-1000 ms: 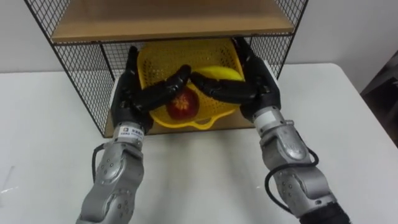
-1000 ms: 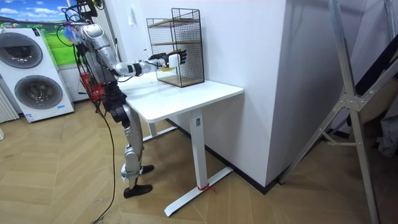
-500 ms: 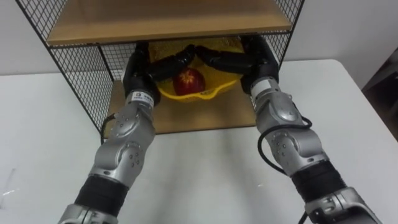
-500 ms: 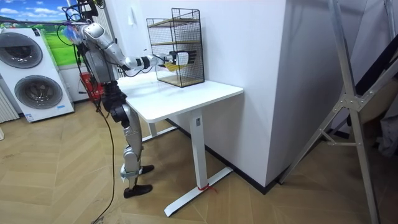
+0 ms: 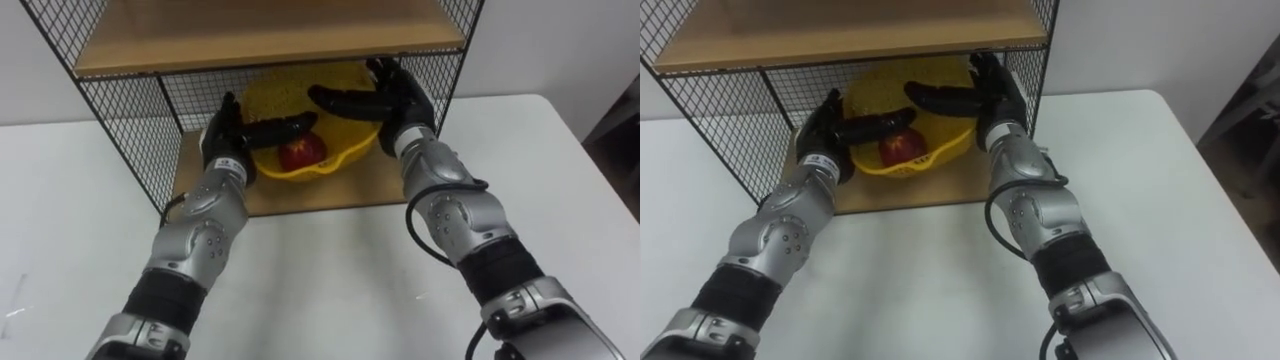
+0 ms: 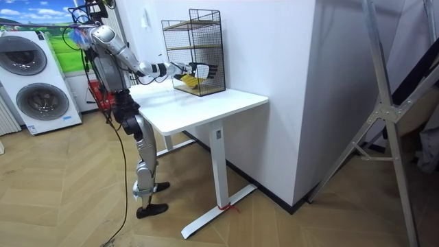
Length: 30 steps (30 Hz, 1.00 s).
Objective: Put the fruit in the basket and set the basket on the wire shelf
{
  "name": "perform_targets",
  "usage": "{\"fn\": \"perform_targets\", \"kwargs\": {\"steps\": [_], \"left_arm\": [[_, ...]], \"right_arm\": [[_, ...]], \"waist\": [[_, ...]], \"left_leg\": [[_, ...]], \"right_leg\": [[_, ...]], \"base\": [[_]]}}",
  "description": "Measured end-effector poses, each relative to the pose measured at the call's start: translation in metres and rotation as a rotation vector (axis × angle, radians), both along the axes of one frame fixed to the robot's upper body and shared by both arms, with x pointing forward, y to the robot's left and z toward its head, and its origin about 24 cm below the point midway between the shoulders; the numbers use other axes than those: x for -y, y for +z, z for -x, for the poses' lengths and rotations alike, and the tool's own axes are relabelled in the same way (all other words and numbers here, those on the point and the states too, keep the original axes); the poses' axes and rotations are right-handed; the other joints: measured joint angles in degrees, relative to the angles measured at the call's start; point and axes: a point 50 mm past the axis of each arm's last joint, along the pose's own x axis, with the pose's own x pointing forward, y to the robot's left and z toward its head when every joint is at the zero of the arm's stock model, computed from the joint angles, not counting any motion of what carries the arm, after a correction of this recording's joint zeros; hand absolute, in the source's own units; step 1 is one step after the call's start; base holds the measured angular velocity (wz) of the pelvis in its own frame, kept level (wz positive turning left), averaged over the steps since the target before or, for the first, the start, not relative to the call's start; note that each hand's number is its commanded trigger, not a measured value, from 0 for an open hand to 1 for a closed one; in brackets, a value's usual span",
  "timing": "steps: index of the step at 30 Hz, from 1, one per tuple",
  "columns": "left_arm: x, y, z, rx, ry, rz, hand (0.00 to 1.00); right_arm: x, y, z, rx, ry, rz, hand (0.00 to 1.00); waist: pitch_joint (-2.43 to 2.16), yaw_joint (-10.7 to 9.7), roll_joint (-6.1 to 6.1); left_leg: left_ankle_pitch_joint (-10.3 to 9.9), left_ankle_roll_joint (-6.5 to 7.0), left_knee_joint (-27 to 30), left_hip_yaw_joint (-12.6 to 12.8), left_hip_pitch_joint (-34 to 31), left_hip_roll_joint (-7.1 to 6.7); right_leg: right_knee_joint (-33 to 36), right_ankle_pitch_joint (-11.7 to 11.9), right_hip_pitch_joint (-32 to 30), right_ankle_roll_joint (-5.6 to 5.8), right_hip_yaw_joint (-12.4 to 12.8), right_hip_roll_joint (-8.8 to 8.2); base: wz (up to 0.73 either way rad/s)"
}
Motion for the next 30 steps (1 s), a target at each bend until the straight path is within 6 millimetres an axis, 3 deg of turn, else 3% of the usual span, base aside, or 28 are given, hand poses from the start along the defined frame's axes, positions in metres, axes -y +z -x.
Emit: {"fn": "perform_targets", "kwargs": {"steps": [10, 17, 22, 25, 27, 30], "left_arm": [[-0.003, -0.013, 0.006, -0.036, -0.016, -0.023, 0.0], [-0.005, -0.018, 0.012, -0.037, -0.008, -0.017, 0.0], [-0.014, -0.024, 0.023, -0.035, 0.023, -0.022, 0.0], [-0.02, -0.028, 0.029, -0.042, 0.036, -0.027, 0.0], [-0.02, -0.027, 0.031, -0.035, 0.046, -0.026, 0.0], [-0.023, -0.014, 0.03, 0.034, 0.051, -0.05, 0.0]], "right_arm": [[0.007, -0.037, 0.022, -0.103, 0.0, -0.001, 0.0], [0.008, -0.04, 0.025, -0.111, -0.004, 0.003, 0.0], [0.011, -0.048, 0.038, -0.114, -0.002, -0.008, 0.0], [0.014, -0.057, 0.046, -0.139, -0.007, -0.007, 0.0], [0.016, -0.058, 0.049, -0.141, -0.01, -0.006, 0.0], [0.018, -0.048, 0.053, -0.068, 0.017, 0.034, 0.0]], "waist": [[-0.33, 0.1, 0.96], [-0.57, 0.0, 0.83], [-1.23, 0.1, 0.43], [-1.4, 0.1, 0.37], [-1.74, 0.1, 0.3], [-1.79, 0.0, 0.31]], "left_leg": [[0.2, -0.12, -0.6, -0.4, 1.8, -0.07], [0.4, -0.08, -0.8, 0.0, 2.1, -0.1], [0.4, -0.09, -0.8, 0.0, 2.4, -0.1], [0.4, -0.09, -0.8, -0.1, 3.3, -0.11], [0.4, -0.09, -0.8, -0.2, 3.3, -0.09], [0.4, -0.09, -0.8, -0.2, 3.2, -0.12]], "right_leg": [[-0.4, 0.0, 1.4, -0.02, 0.1, -0.2], [-0.2, 0.0, 1.7, -0.01, 0.2, -0.27], [-0.3, 0.0, 2.1, -0.01, 0.2, -0.23], [-0.8, 0.0, 2.6, 0.02, 0.3, -0.21], [-1.2, 0.2, 2.8, 0.12, 0.4, -0.05], [-1.2, 0.2, 2.8, 0.13, 0.3, -0.09]], "base": [[0.0], [0.0], [0.0], [0.0], [0.04], [0.0]]}}
